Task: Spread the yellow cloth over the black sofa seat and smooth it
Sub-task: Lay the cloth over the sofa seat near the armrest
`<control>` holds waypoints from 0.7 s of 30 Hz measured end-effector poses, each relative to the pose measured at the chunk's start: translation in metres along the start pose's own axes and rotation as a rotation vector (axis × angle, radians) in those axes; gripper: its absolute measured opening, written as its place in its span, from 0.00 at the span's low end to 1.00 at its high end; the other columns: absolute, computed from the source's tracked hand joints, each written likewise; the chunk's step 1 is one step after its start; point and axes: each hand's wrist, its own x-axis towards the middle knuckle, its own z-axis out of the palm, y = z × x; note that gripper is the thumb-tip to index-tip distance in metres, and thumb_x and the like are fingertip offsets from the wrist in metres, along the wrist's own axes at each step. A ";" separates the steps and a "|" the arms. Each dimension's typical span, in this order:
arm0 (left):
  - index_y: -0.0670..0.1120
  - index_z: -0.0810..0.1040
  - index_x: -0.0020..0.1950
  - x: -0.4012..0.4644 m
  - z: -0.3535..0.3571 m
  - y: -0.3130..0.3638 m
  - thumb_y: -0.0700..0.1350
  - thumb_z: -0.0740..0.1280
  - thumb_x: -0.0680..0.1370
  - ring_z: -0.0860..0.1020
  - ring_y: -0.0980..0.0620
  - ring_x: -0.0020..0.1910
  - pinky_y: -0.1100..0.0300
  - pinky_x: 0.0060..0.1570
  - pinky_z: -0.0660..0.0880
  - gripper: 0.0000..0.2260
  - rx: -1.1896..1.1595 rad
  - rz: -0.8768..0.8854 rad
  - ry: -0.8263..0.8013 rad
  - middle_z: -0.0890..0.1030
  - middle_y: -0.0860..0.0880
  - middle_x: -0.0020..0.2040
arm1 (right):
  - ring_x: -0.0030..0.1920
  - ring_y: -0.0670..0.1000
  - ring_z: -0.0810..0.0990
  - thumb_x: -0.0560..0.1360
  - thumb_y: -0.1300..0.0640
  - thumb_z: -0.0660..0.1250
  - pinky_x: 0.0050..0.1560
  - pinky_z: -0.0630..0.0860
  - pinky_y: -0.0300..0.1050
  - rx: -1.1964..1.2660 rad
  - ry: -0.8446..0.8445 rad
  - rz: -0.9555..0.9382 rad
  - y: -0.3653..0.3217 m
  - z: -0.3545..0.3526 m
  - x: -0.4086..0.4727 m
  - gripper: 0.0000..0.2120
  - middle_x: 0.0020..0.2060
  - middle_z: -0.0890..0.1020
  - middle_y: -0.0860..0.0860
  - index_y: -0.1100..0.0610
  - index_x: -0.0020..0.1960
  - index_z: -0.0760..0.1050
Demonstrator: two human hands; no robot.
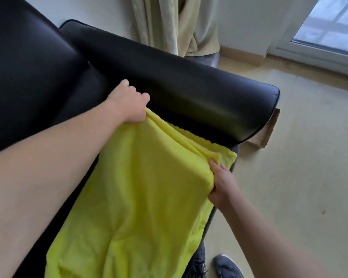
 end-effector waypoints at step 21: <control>0.51 0.71 0.65 0.045 0.063 0.189 0.49 0.55 0.81 0.68 0.44 0.60 0.50 0.58 0.63 0.13 -0.588 -0.178 0.160 0.69 0.47 0.63 | 0.52 0.52 0.79 0.79 0.54 0.65 0.60 0.76 0.53 -0.393 0.463 -0.376 -0.023 -0.041 0.090 0.05 0.47 0.80 0.48 0.51 0.54 0.76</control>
